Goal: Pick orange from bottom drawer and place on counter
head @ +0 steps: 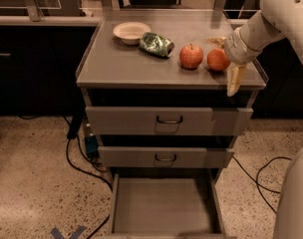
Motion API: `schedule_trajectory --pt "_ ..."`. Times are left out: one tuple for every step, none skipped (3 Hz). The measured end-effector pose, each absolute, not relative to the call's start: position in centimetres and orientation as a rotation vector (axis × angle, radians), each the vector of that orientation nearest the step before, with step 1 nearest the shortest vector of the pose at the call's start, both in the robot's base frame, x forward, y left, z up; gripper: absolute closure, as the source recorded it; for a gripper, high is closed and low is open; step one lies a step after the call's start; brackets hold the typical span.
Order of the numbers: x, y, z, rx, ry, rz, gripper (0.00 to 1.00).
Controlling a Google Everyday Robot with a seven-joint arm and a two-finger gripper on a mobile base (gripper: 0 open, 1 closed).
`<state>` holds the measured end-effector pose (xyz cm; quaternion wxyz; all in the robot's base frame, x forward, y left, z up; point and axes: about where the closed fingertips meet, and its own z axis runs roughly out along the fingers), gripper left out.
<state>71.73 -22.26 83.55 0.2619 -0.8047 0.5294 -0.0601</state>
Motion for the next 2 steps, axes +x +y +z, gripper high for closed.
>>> schedule_trajectory --pt "71.5 -22.9 85.7 -2.161 1.423 -0.166 0.0" --pt "70.2 -24.2 91.0 -2.1 1.39 -0.226 0.0"
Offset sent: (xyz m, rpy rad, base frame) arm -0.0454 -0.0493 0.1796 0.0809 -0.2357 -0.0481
